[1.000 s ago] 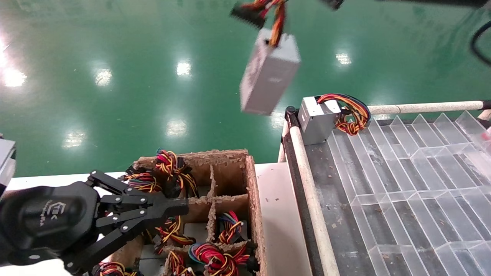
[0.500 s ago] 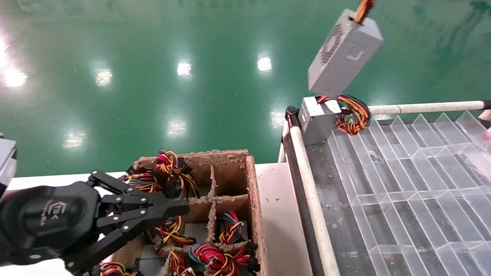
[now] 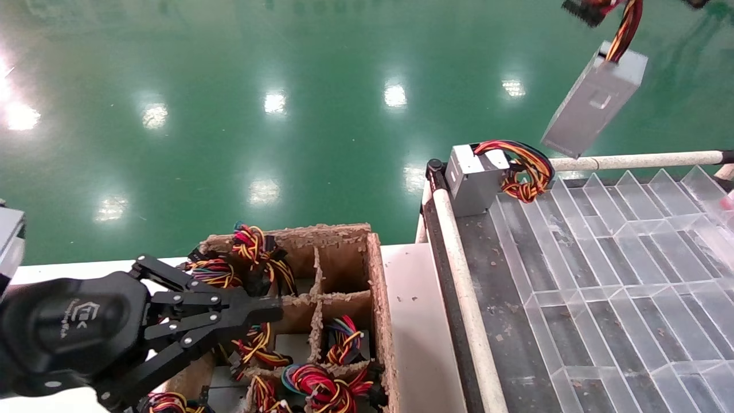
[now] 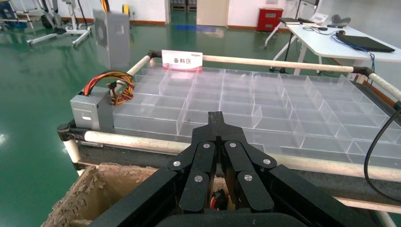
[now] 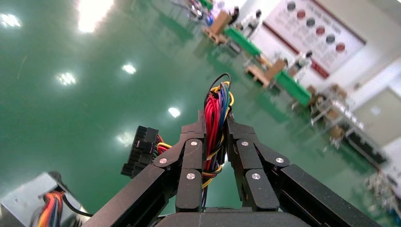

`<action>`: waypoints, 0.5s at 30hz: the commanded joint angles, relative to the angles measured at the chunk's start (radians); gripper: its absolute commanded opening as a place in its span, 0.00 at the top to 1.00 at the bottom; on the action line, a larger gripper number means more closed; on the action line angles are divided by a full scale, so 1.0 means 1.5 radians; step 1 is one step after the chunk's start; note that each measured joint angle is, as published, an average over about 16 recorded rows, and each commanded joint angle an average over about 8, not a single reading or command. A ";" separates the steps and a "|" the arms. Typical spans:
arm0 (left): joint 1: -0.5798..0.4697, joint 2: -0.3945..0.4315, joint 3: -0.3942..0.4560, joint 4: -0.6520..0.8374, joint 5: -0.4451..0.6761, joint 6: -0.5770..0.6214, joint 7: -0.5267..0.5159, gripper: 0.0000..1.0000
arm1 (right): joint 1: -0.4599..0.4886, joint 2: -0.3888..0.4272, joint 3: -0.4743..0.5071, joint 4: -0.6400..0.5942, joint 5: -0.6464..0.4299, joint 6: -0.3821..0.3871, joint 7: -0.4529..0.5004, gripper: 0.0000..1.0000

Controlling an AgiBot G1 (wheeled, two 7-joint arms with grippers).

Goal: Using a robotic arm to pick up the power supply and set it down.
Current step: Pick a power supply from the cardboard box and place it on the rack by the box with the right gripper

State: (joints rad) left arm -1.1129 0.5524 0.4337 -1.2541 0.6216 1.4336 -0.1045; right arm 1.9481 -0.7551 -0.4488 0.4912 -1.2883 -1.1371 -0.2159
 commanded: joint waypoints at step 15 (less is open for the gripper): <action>0.000 0.000 0.000 0.000 0.000 0.000 0.000 1.00 | 0.030 -0.050 -0.015 -0.192 -0.020 -0.026 -0.114 1.00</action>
State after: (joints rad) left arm -1.1129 0.5524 0.4338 -1.2541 0.6215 1.4336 -0.1044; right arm 1.9936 -0.8256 -0.4714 0.2109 -1.3185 -1.1875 -0.3803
